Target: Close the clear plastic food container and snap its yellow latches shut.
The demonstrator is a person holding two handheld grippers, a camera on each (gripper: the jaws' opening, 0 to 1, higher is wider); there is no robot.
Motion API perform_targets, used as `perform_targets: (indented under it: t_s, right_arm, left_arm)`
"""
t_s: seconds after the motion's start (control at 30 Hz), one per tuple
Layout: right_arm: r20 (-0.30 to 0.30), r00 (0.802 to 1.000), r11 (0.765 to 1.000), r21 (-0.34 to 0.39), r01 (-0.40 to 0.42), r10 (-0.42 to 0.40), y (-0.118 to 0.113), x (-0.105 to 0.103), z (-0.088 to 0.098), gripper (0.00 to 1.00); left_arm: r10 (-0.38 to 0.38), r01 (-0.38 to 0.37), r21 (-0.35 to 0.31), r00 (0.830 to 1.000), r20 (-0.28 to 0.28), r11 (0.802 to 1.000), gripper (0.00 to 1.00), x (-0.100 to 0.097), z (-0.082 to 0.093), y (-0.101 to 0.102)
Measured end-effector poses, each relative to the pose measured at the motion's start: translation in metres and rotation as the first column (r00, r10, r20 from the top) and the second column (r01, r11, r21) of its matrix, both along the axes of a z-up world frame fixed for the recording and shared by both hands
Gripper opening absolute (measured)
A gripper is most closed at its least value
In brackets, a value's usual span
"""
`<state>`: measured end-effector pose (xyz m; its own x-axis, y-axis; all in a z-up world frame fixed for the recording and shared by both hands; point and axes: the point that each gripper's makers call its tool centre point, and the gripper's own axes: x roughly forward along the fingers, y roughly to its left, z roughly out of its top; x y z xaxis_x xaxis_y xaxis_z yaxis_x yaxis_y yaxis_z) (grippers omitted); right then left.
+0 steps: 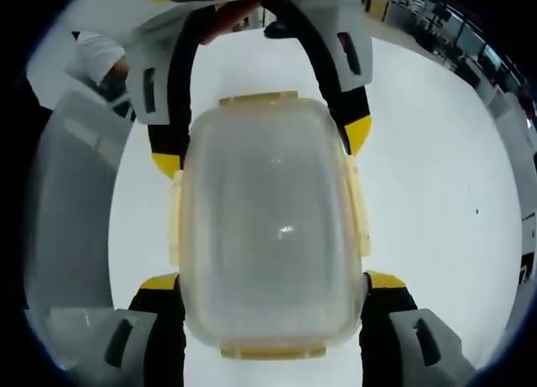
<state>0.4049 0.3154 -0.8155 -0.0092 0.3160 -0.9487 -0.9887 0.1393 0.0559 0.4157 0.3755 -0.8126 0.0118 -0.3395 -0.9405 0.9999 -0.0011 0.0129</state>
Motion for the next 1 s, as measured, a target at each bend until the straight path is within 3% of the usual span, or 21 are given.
perform_targets:
  t_s: [0.6,1.0]
  right_arm:
    - [-0.008,1.0,1.0,-0.014,0.002,-0.002,0.0007,-0.004,0.0017,0.88]
    - [0.011,1.0,0.997,0.072,-0.025,0.024,0.0039,-0.007,0.0082,0.88]
  left_arm:
    - [-0.003,0.003,-0.01,1.0,-0.001,1.0,0.88,-0.0038,0.0024,0.0004]
    - [-0.005,0.005,-0.029,1.0,0.0,1.0,0.88,-0.0074,0.007,0.0019]
